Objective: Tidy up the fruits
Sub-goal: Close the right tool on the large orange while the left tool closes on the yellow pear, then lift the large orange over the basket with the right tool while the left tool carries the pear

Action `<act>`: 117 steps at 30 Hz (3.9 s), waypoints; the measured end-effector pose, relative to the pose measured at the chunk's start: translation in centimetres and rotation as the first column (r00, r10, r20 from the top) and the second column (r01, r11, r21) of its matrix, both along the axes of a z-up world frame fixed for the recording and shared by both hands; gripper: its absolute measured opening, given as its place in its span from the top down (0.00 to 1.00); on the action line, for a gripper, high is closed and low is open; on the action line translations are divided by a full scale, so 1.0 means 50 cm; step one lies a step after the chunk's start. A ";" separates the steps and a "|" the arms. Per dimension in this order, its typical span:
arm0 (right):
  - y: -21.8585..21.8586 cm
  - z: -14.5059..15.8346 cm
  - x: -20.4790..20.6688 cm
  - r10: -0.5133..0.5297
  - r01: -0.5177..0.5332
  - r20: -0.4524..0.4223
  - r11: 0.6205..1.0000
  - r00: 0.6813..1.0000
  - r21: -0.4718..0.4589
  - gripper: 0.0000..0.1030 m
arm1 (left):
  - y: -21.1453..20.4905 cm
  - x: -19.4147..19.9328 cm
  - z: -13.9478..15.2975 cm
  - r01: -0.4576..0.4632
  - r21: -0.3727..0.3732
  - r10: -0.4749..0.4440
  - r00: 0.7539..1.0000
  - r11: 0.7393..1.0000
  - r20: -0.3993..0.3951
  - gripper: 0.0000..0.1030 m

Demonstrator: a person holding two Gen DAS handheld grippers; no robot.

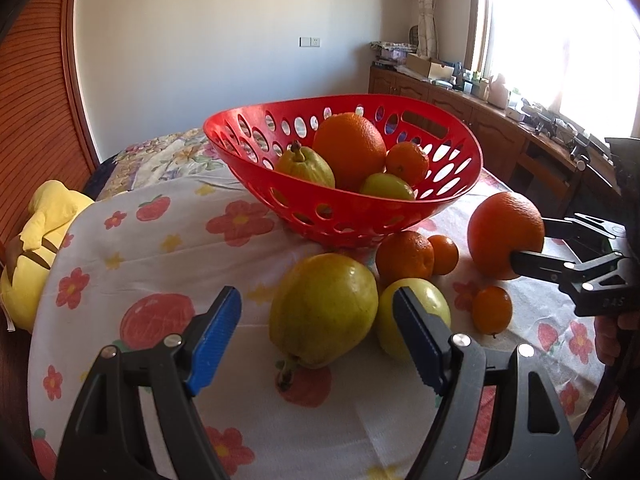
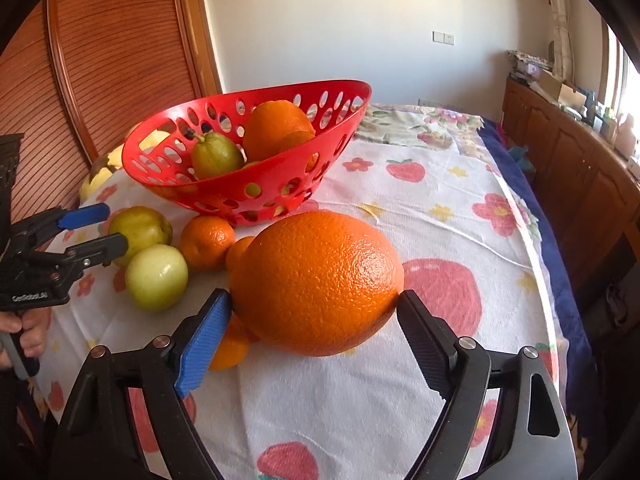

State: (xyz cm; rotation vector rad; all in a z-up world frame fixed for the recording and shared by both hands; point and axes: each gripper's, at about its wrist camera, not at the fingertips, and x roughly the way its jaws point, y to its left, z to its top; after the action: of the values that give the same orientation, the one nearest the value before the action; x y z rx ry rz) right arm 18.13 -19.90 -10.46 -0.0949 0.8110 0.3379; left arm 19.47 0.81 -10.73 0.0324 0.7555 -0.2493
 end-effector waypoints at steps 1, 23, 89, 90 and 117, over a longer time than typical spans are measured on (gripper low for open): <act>0.000 -0.001 0.000 -0.002 0.002 0.000 1.000 1.000 0.002 0.16 | 0.000 0.004 -0.002 0.000 0.002 0.000 1.000 1.000 -0.004 0.24; 0.016 0.001 0.045 0.001 -0.002 -0.024 1.000 1.000 -0.011 0.09 | 0.003 0.034 -0.012 0.044 -0.011 -0.044 0.997 0.999 -0.057 0.29; 0.045 0.142 0.009 0.109 -0.107 0.126 0.994 0.986 -0.021 0.08 | 0.062 -0.040 0.106 0.055 -0.026 -0.051 0.991 0.998 0.125 0.44; 0.054 0.150 0.013 0.121 -0.119 0.132 0.993 0.984 -0.023 0.08 | 0.064 -0.037 0.115 0.054 -0.028 -0.050 0.990 0.998 0.132 0.44; 0.236 0.065 0.200 0.301 -0.296 0.045 0.952 0.953 -0.082 0.08 | 0.091 0.112 0.171 0.076 -0.019 -0.071 0.980 0.997 0.188 0.44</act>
State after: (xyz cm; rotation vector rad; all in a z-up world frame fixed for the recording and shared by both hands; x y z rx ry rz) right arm 28.13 -8.08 -7.18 -0.2979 0.7532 0.5886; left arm 25.06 5.37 -2.16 0.0584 0.5639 -0.3223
